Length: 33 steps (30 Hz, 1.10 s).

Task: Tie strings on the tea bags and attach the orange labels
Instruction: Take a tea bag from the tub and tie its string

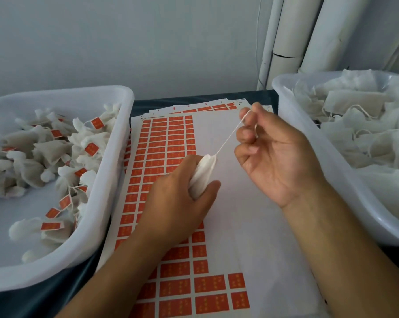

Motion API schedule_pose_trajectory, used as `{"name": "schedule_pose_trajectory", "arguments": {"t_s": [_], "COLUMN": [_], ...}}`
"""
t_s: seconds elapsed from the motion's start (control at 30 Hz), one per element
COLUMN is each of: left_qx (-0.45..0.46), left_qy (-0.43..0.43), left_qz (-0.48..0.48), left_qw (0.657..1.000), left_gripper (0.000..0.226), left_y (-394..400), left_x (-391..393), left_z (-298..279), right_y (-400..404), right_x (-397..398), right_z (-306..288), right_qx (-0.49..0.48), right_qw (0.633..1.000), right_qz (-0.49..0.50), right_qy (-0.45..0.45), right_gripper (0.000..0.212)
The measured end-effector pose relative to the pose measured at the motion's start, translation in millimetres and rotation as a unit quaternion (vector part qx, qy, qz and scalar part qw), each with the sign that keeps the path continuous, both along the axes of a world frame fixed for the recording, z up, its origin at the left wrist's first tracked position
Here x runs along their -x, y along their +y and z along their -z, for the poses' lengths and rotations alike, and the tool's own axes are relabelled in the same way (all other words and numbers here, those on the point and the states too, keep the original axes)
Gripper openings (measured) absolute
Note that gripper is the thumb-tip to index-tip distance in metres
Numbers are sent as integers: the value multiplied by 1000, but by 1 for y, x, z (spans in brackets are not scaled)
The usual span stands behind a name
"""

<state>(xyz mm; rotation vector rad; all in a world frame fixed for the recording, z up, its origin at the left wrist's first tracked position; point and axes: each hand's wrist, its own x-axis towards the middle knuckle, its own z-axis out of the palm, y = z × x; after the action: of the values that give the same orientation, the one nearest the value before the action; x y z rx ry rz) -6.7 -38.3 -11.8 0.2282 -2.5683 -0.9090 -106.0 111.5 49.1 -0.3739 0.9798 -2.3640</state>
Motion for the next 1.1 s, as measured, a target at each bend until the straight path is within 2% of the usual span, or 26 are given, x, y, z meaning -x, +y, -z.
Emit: {"name": "schedule_pose_trajectory", "arguments": {"t_s": [0.07,0.27,0.37,0.47,0.57,0.6,0.67,0.77,0.8,0.87,0.93,1.1], "left_qx": [21,33,41,91,113,90,-17,-174,-233,-346,-375,-402], "left_qy": [9,-22,-26,-25,-41,-42,-11,45,21,-87,-149,-122], "left_qz": [0,-14,2,16,23,30,18,-43,-41,8,52,25], "left_qw": [1000,999,999,995,992,995,1000,983,971,934,913,907], "left_gripper": [50,53,48,44,40,44,52,16,28,45,48,47], "left_y": [-1,-2,-4,-3,0,1,1,0,-1,-1,2,-2], "left_x": [1,-2,-2,-1,-1,-2,-4,-4,-3,-6,-9,-6], "left_z": [0,5,5,5,4,3,-3,-13,-15,-18,-19,-14], "right_y": [0,-7,-7,-4,-5,-5,-6,-5,-5,-7,-9,-10], "right_x": [-1,-10,-11,-8,-7,-7,-7,-7,-6,-8,-11,-20], "right_z": [0,3,0,0,4,5,4,5,6,7,9,12], "right_qx": [7,-147,-140,-116,-117,-111,-99,-99,-105,-122,-149,-201], "right_qw": [1000,985,988,993,993,994,995,992,990,983,972,937], "right_qz": [-3,-6,17,32,24,18,11,6,5,-4,-20,-68], "right_qy": [-2,85,61,8,9,16,32,74,94,135,182,277], "right_gripper": [18,34,38,40,40,40,39,38,37,36,34,30]}}
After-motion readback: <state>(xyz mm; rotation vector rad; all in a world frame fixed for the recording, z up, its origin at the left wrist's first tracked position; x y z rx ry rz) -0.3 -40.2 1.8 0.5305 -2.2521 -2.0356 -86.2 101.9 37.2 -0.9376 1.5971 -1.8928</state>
